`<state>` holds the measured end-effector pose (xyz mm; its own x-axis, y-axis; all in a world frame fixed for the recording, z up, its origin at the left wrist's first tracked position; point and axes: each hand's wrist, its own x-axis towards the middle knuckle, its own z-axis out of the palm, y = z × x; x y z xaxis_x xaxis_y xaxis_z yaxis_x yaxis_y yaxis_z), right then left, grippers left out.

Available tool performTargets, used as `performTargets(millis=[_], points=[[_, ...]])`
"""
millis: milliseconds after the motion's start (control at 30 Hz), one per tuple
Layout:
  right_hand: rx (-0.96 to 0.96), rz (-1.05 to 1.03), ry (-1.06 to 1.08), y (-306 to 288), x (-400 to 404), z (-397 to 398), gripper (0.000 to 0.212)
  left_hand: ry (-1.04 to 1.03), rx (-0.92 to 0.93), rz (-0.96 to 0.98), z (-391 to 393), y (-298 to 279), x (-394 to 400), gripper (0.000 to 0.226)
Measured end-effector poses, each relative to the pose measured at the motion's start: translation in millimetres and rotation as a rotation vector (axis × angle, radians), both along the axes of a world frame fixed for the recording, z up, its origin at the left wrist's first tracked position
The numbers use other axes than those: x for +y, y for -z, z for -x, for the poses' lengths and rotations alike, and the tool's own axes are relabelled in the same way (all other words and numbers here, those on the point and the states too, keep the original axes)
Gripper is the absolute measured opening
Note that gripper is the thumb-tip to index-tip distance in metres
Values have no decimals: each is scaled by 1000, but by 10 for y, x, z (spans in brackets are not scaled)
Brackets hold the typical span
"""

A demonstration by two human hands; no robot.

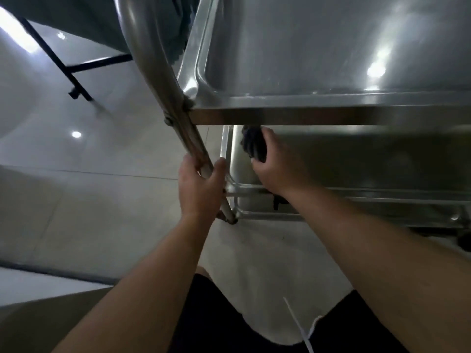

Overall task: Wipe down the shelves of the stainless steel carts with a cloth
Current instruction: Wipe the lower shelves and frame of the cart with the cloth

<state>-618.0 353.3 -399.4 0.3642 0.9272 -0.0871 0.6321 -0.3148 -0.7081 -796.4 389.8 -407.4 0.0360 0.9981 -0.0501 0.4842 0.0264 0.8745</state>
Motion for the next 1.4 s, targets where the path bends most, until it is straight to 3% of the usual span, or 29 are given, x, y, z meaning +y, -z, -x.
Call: performTargets(millis=[67,133,167,233,267,433,600,700,800,933,1133,1267,1400], points=[[-134,-83,-68,152,151,72,72,-43,-97,-98,-56,69,114,19],[-118,-92,-182,319,280,188,70,-12,-196,-169,-95,138,204,22],[-107,-31,-282,436,326,244,68,-3,-245,-191,-117,189,237,30],[-281,149,-508,704,377,378,61,-50,-309,-223,-169,274,269,37],[-375,172,-524,843,370,416,58,-78,-331,-240,-195,309,275,38],[-390,38,-404,1134,180,450,78,-50,-422,-258,-197,390,271,42],[-504,135,-218,1180,-233,-254,82,-69,-393,-235,-191,394,299,29],[-569,220,3,1178,-641,-1007,87,-112,-423,-217,-231,387,303,28],[-511,394,256,1131,-939,-1685,88,-136,-439,-215,-263,391,319,31],[-509,430,392,1154,-706,-1779,96,-133,-475,-237,-266,419,345,35],[-513,317,169,1182,316,-759,86,-130,-430,-275,-256,420,339,41],[-518,197,-118,1172,817,228,76,-127,-431,-292,-234,444,344,43],[-536,136,-312,1159,852,291,73,-112,-441,-291,-229,433,333,42]])
